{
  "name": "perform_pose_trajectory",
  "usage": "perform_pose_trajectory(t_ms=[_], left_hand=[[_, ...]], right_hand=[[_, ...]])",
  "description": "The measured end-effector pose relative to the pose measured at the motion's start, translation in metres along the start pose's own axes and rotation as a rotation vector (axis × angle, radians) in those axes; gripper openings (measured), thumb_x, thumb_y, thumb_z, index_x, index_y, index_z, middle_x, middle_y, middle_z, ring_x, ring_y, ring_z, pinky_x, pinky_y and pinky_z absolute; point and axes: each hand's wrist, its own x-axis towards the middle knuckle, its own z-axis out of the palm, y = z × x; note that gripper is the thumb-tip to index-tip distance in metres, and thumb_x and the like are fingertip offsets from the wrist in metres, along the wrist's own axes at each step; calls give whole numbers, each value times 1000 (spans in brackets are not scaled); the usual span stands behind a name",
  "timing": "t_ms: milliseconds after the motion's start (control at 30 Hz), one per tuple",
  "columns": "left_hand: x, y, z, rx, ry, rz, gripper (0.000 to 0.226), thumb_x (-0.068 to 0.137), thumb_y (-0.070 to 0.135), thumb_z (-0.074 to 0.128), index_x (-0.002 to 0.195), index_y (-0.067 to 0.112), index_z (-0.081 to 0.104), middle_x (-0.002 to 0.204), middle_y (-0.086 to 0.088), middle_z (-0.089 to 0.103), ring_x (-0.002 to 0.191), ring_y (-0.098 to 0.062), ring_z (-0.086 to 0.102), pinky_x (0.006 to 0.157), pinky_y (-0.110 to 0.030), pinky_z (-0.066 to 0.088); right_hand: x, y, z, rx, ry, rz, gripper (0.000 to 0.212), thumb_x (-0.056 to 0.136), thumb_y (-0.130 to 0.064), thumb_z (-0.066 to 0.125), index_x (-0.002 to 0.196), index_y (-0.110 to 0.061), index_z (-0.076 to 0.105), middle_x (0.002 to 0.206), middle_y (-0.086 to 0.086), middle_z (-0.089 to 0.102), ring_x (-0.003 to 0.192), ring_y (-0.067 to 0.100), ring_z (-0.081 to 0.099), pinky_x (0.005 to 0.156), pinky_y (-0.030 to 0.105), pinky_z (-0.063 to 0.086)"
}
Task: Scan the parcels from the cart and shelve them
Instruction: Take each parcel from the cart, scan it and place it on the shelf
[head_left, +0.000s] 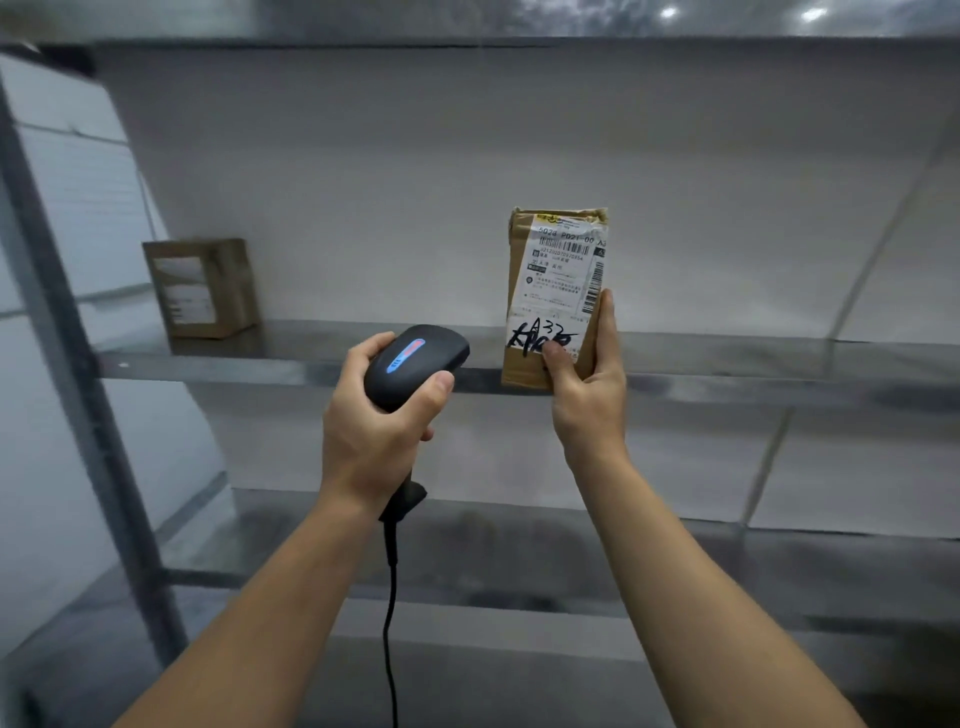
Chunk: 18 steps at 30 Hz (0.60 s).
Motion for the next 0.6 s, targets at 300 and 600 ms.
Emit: perform_pose_trajectory(t_ms=[300,600], left_hand=[[56,-20,-31,32,161,35,70,63,52,77,124,24,57,103,-9,70,66,-25,64,53,-22,51],[104,-42,-60,97,344,51,71,61,57,76,123,30,56,107,-12,70,61,-21,65,54,-23,52]], right_hand=[[47,39,87,-36,-149,-26,70,99,-18,62,155,-43,27,153,-15,43,139,13,45,110,45,47],[83,61,158,-48,-302,-42,71,99,-16,62,156,-38,27,148,-16,45,136,8,45,116,37,40]])
